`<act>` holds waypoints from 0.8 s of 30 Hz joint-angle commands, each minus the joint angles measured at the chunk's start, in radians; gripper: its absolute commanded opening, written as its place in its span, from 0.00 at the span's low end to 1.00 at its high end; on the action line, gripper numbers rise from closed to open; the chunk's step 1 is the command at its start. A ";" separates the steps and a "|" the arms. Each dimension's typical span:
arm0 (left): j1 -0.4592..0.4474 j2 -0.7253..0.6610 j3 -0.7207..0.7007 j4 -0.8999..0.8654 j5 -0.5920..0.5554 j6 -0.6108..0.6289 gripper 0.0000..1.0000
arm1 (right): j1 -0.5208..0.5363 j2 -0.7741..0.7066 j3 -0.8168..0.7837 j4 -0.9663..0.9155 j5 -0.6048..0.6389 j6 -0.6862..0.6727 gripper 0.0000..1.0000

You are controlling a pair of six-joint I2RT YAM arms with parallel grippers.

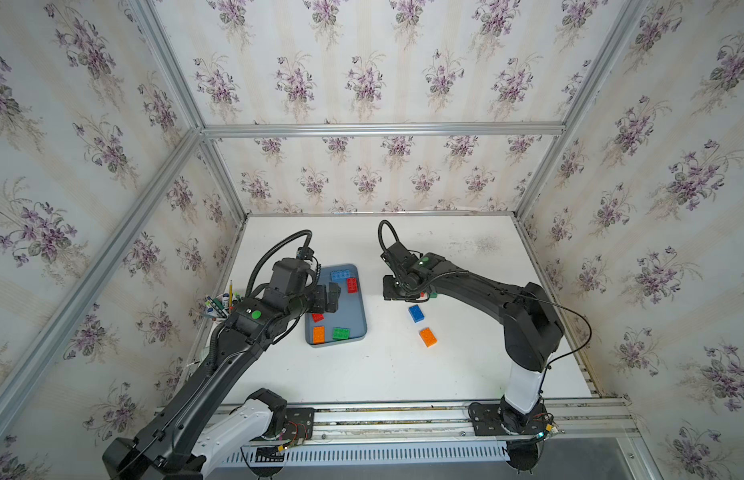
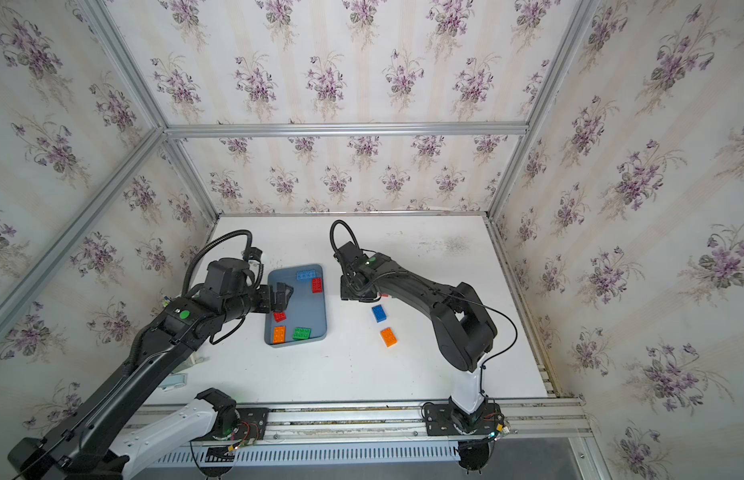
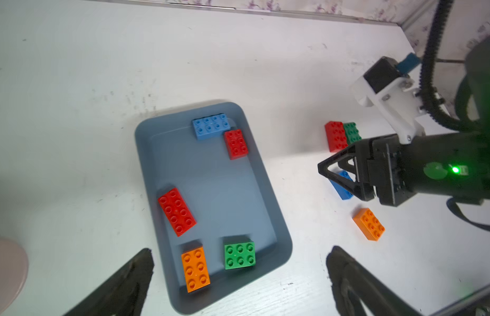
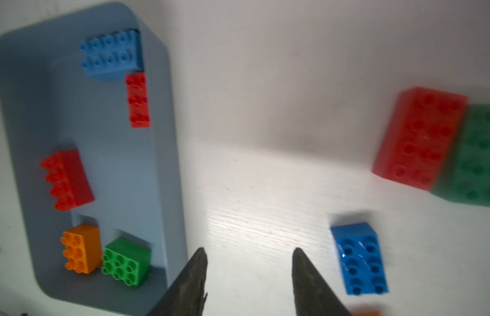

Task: Assemble a rectangle with lego
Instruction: Move the lego brick at the center of the board.

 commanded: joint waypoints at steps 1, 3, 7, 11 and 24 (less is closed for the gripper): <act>-0.101 0.042 0.035 0.030 0.004 0.081 1.00 | -0.037 -0.054 -0.094 -0.057 0.049 -0.090 0.51; -0.196 0.080 0.063 0.012 -0.050 0.118 1.00 | -0.046 -0.073 -0.145 -0.055 0.056 -0.119 0.51; -0.314 0.138 0.098 0.006 -0.085 0.164 1.00 | -0.047 -0.080 -0.206 -0.023 0.080 -0.159 0.51; -0.326 0.166 0.105 0.033 -0.005 0.168 1.00 | -0.048 -0.054 -0.232 0.018 0.102 -0.184 0.52; -0.326 0.180 0.053 0.076 -0.034 0.167 1.00 | -0.050 0.030 -0.212 0.091 0.012 -0.175 0.39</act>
